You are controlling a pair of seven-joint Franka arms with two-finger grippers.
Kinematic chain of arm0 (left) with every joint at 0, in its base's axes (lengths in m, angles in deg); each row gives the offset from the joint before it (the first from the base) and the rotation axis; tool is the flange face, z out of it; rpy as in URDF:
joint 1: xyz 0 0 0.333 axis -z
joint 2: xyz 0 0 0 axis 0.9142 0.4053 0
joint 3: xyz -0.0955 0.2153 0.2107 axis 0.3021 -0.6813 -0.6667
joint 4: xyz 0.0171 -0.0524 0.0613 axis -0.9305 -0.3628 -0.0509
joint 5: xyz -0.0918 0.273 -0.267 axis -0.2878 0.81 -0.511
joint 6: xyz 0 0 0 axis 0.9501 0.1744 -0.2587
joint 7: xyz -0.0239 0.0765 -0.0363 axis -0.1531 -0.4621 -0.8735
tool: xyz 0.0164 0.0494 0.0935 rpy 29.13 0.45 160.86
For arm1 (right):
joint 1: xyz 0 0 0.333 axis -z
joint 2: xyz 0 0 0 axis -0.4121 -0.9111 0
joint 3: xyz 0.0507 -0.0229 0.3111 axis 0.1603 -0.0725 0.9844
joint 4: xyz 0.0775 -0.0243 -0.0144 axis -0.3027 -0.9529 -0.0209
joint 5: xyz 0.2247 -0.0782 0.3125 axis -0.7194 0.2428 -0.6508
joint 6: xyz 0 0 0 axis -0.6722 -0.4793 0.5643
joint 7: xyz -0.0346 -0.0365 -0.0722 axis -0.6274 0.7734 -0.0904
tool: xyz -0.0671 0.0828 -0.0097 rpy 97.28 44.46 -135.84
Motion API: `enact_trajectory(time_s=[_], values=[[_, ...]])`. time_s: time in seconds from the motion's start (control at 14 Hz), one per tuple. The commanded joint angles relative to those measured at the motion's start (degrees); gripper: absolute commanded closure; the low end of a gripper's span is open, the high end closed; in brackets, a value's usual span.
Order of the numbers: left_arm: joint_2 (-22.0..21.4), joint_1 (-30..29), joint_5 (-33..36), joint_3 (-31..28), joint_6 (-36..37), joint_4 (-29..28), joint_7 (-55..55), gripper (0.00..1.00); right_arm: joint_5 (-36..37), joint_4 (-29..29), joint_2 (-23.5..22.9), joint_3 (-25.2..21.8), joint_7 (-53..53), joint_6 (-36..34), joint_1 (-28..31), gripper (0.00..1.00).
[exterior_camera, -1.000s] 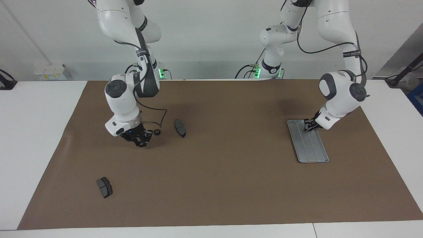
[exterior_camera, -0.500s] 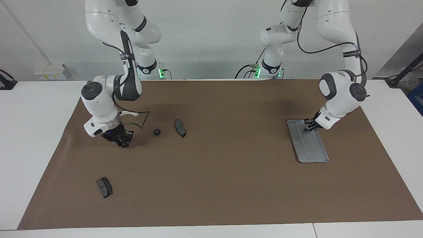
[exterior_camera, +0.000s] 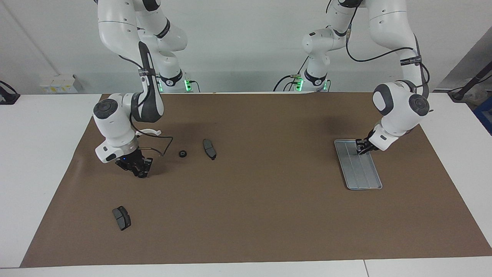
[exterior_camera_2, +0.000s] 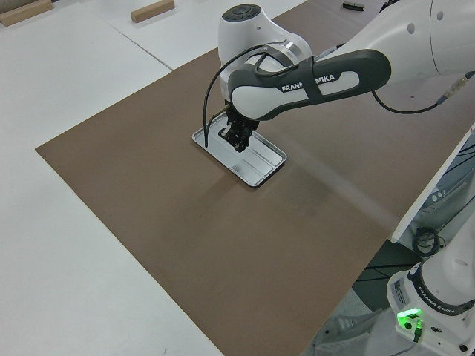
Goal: Place bearing gear from tray to pile
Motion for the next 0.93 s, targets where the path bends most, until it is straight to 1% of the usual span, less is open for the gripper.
enact_trajectory(time_s=[0.0,0.07,0.14,0.29,0.43,0.64,0.86], values=[[-1.0,4.0,0.8,-0.1,4.1,2.1,7.2,1.0,-1.5,1.5,0.9,0.9,-1.1,-0.7,0.1,0.0],[-1.3,5.4,0.8,-0.1,4.4,2.1,10.2,1.0,-1.4,3.1,1.3,0.9,-1.1,-2.0,0.0,0.0],[-1.5,7.2,0.8,-0.1,4.9,2.2,13.3,1.0,-1.4,5.5,1.6,1.1,-1.1,-5.9,-0.1,0.0],[-1.8,11.5,0.7,0.0,4.9,2.1,21.2,1.0,-1.3,8.5,3.8,2.4,-1.0,-14.0,-0.2,0.0],[-1.8,15.3,0.4,0.2,4.2,2.1,29.2,1.0,-1.2,8.6,8.0,2.4,-0.3,-19.2,-0.8,0.0],[-1.8,20.8,-0.1,0.4,3.3,2.0,38.1,1.0,-1.2,8.6,13.7,2.4,-0.2,-25.0,-0.8,0.0],[-0.5,26.9,-0.1,0.4,-1.8,1.5,47.6,1.0,-0.6,8.9,17.0,2.4,0.3,-29.3,-0.8,0.0]])
